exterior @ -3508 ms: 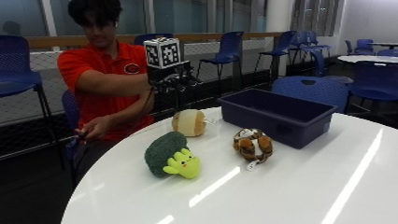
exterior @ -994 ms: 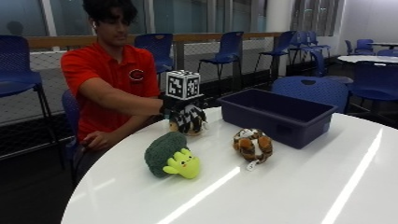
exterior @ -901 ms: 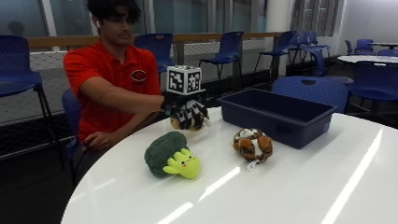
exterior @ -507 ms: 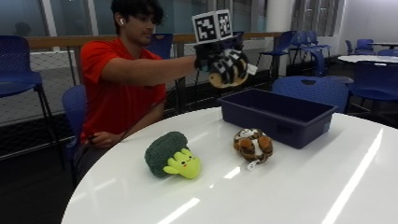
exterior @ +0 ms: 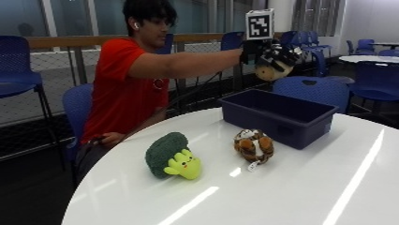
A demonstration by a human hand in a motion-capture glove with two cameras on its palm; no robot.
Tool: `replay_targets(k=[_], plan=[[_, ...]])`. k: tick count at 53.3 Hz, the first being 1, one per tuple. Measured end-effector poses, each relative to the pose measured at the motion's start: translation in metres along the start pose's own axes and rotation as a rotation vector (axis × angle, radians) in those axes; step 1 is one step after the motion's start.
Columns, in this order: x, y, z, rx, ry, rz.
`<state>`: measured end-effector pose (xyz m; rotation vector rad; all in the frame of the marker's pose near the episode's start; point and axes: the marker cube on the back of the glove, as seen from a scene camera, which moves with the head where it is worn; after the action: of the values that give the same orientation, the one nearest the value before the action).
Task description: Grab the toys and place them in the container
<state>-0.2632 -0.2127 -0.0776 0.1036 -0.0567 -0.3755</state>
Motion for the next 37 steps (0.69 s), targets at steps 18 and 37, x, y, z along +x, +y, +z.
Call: replay_targets(k=[18,37], plan=[[0.055,0.025,0.031,-0.141,0.093,0.02],[0.221,0.101,0.046,-0.192,0.138,0.237]])
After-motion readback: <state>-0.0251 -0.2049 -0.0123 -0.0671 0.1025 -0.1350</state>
